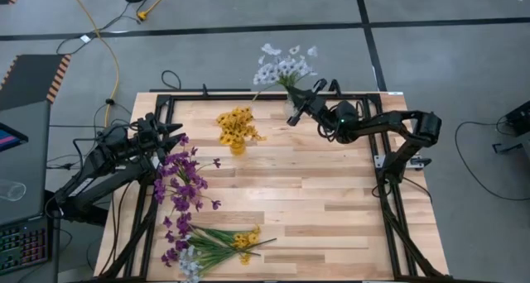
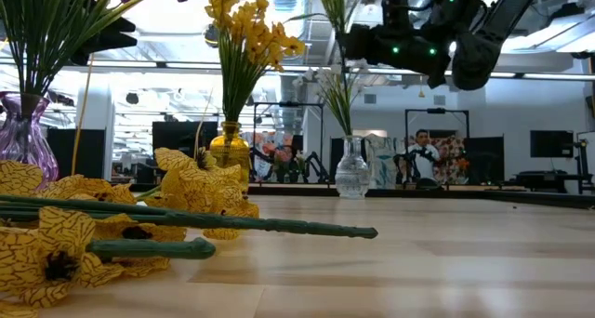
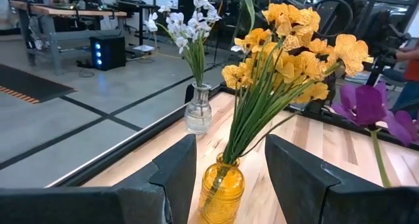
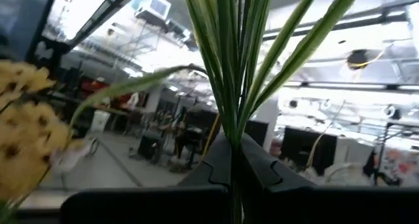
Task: Sort flowers into vase by color
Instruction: Put the top white flowers into the transparent vase
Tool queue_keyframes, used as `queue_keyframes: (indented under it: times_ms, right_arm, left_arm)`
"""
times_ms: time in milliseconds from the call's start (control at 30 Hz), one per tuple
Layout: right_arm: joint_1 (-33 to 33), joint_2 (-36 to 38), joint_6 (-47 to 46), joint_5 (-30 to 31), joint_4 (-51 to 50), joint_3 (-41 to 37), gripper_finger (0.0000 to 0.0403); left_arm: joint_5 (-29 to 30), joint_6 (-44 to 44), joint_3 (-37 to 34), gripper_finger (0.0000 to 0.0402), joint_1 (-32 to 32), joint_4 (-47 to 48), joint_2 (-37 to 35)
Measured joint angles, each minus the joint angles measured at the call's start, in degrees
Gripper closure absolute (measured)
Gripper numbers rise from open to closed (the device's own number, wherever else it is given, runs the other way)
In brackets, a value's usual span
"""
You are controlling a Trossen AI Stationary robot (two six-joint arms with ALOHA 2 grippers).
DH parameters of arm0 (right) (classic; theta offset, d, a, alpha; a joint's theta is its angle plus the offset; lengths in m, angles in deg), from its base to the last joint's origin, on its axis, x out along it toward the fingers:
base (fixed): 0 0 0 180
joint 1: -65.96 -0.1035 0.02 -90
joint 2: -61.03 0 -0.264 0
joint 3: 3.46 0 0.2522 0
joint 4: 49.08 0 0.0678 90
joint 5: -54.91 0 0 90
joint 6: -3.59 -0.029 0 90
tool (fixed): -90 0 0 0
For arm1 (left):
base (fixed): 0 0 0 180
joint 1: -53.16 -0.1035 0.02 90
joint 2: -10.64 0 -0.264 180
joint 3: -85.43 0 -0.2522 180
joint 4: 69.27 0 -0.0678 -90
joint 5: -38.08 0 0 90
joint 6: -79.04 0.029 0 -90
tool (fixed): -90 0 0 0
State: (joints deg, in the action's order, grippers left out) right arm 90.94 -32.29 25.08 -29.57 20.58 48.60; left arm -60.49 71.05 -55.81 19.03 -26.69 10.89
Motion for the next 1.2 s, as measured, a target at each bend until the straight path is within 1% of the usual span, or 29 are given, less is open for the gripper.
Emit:
queue_keyframes:
  times_ms: [367, 533, 700, 867, 933, 1133, 1200]
  right_arm:
    - [-2.14, 0.0, -0.02, 0.79, -16.32, 0.0, 0.0369]
    - [-4.03, 0.0, -0.01, 7.53, -23.47, 0.0, 0.0369]
    - [-5.46, 0.0, -0.03, 10.8, -28.08, 0.0, 0.0369]
    - [-7.36, 0.0, -0.02, 15.92, -32.48, 0.0, 0.0369]
    - [-8.04, 0.0, -0.02, 17.11, -34.07, 0.0, 0.0369]
    - [-9.97, 0.0, -0.02, 17.89, -39.06, 0.0, 0.0369]
    - [-10.63, 0.0, 0.05, 19.47, -40.86, 0.0, 0.0369]
  left_arm:
    - [-0.04, 0.0, 0.0, 0.0233, 0.0, 0.02, 0.0]
    - [-0.05, 0.0, 0.0, 0.0233, 0.0, 0.02, 0.0]
    - [-0.06, 0.0, 0.0, 0.0233, 0.0, 0.02, 0.0]
    - [-0.07, 0.0, 0.0, 0.0233, 0.0, 0.02, 0.0]
    - [-0.08, 0.0, 0.0, 0.0233, 0.0, 0.04, 0.0]
    - [-0.08, 0.0, 0.0, 0.0233, 0.0, 0.04, 0.0]
    - [-0.08, 0.0, 0.0, 0.0233, 0.0, 0.04, 0.0]
